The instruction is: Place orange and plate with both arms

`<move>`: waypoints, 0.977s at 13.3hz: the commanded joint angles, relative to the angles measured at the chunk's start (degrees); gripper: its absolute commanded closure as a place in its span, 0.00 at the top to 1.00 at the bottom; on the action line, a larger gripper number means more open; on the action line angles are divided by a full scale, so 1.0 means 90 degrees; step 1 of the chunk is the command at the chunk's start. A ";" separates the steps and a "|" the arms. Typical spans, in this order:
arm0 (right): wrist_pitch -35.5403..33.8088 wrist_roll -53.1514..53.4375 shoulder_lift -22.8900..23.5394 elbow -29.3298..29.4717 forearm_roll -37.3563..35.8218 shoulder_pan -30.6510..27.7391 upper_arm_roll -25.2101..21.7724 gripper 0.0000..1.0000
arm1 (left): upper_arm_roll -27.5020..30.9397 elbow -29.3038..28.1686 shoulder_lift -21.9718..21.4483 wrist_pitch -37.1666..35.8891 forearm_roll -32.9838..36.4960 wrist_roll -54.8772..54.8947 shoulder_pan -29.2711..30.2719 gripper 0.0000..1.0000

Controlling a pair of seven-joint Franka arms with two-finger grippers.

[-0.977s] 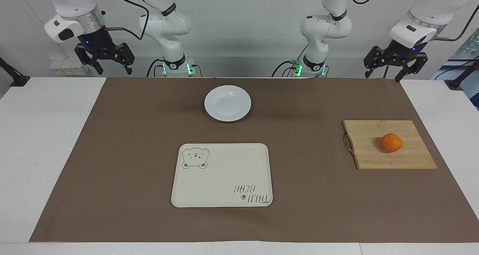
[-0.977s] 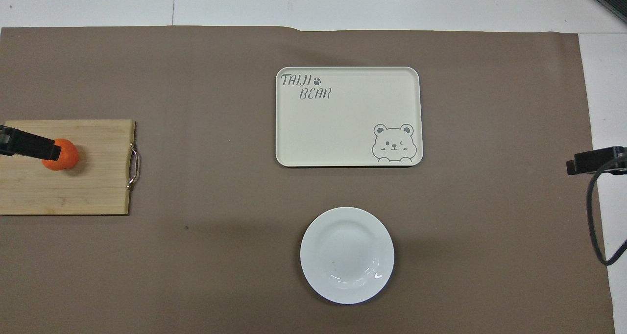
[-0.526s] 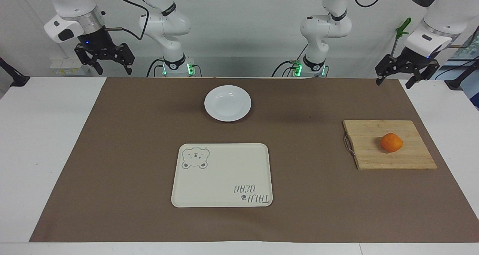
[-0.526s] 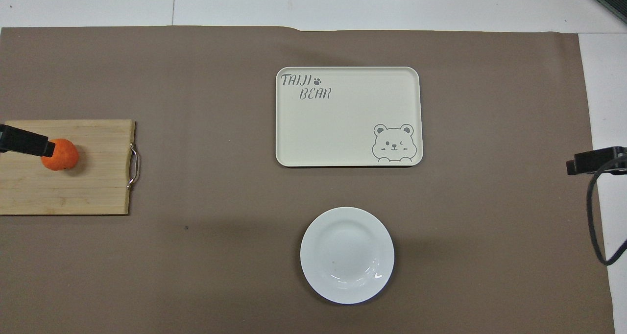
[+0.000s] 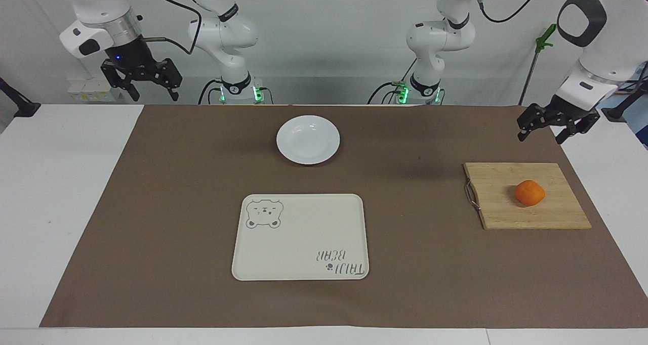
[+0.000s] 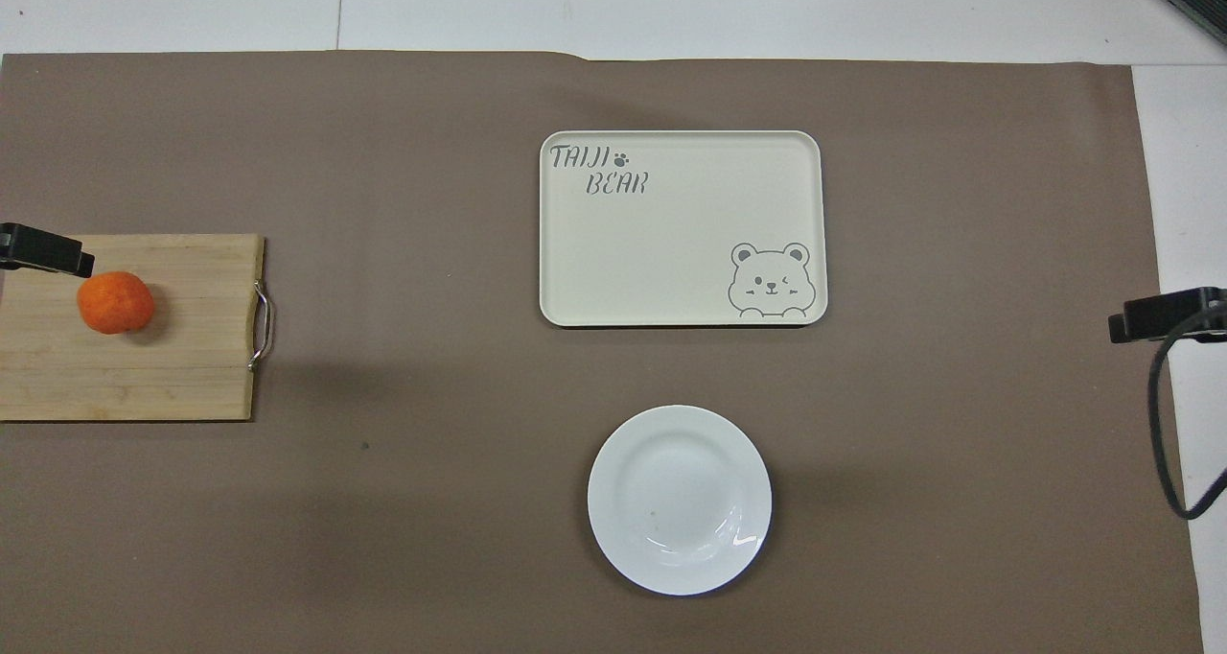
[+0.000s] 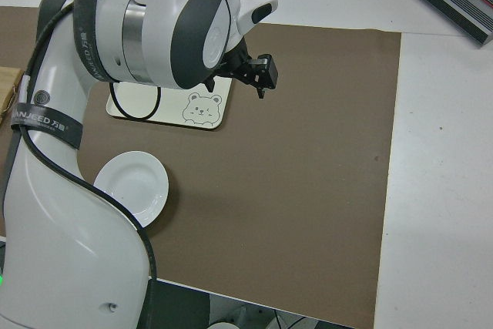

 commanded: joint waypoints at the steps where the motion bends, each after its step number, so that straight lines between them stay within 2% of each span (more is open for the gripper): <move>1: 0.0014 0.0095 -0.0174 -0.0195 -0.0172 -0.0064 0.0065 1.00 | -0.0051 -0.0156 0.0345 0.0639 -0.0115 0.0259 0.0275 1.00; 4: 0.0005 0.0095 -0.0174 -0.0205 -0.0172 -0.0064 0.0065 1.00 | -0.0051 -0.0195 0.0874 0.1274 -0.0115 0.0338 0.0470 1.00; 5: 0.0014 0.0095 -0.0174 -0.0205 -0.0172 -0.0073 0.0065 1.00 | -0.0051 -0.0214 0.0874 0.1256 -0.0115 0.0347 0.0519 1.00; 9: 0.0005 0.0095 -0.0174 -0.0205 -0.0162 -0.0073 0.0065 1.00 | -0.0031 -0.1003 0.0816 0.1928 -0.0115 0.0201 0.0665 1.00; 13: 0.0004 0.0086 -0.0174 -0.0195 -0.0133 -0.0073 0.0055 1.00 | -0.0031 -0.1346 0.0845 0.2427 -0.0115 -0.0053 0.0725 1.00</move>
